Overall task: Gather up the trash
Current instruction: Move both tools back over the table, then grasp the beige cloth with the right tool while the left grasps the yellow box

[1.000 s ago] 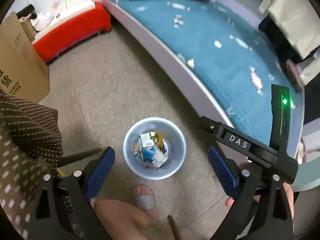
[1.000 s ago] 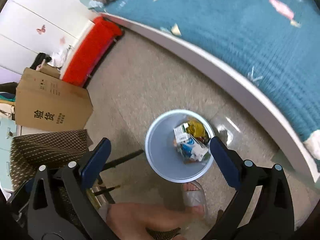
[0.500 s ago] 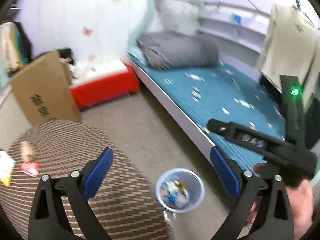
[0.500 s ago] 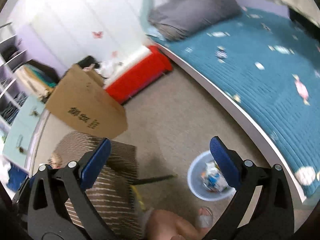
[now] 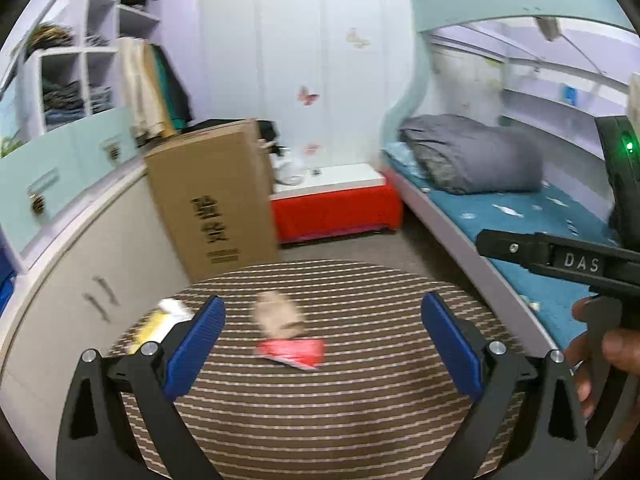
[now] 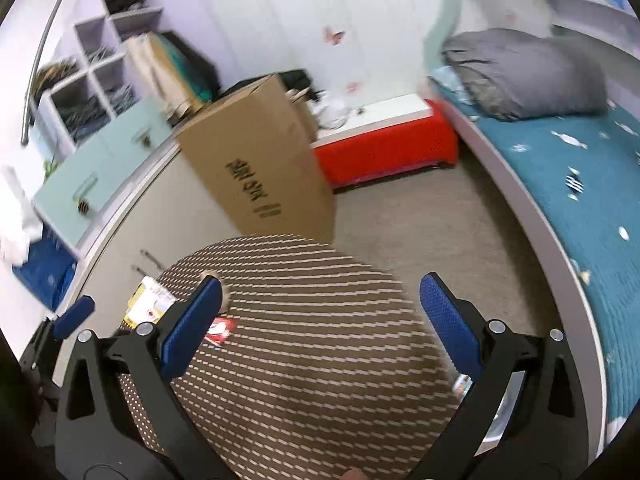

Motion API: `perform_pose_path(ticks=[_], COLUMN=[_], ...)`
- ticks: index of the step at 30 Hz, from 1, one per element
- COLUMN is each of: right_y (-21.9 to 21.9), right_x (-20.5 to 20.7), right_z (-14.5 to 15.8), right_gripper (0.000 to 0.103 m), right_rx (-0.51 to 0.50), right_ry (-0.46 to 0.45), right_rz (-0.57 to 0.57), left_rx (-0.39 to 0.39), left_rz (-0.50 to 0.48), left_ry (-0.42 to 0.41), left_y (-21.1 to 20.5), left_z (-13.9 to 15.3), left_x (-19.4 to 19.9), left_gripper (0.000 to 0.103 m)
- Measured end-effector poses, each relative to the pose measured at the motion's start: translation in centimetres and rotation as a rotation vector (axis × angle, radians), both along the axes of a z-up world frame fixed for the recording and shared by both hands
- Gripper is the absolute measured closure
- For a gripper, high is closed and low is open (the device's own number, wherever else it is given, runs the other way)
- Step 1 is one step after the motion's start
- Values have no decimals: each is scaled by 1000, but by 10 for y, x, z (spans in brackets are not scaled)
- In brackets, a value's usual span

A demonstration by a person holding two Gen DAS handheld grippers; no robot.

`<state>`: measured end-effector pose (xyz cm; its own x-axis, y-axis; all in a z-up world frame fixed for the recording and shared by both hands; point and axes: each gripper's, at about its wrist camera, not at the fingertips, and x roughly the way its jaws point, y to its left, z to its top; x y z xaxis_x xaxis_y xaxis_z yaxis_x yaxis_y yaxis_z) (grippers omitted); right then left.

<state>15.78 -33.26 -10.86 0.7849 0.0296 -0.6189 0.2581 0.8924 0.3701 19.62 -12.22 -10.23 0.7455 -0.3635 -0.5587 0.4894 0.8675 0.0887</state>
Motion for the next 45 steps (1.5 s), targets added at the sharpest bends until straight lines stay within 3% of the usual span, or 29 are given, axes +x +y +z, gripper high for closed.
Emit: perform_pose_path(ticks=[9, 24, 25, 27, 28, 29, 30, 31, 35, 45], right_y=[72, 131, 136, 145, 149, 151, 151, 150, 132, 60], right_x=[64, 137, 142, 148, 151, 150, 149, 147, 133, 71], right_z=[-25, -75, -78, -86, -91, -92, -92, -92, -85, -52], right_gripper=[6, 7, 13, 44, 67, 77, 78, 79, 83, 83], right_rx=[-63, -129, -148, -180, -199, -219, -220, -205, -161, -88], right_ry=[70, 185, 198, 227, 250, 249, 244, 240, 201, 111], right_rz=[154, 306, 321, 354, 368, 372, 385, 390, 359, 269], left_rx=[17, 108, 120, 119, 112, 98, 92, 95, 51, -4], left_rz=[150, 184, 187, 173, 168, 161, 153, 147, 126, 100], left_ry=[27, 124, 138, 195, 223, 252, 273, 287, 281, 215], left_y=[101, 135, 134, 133, 133, 134, 133, 132, 130, 93], left_z=[-27, -85, -89, -99, -102, -107, -110, -112, -106, -82], left_x=[52, 117, 123, 134, 139, 144, 147, 148, 143, 102], left_gripper=[7, 7, 7, 7, 7, 9, 17, 33, 55, 60])
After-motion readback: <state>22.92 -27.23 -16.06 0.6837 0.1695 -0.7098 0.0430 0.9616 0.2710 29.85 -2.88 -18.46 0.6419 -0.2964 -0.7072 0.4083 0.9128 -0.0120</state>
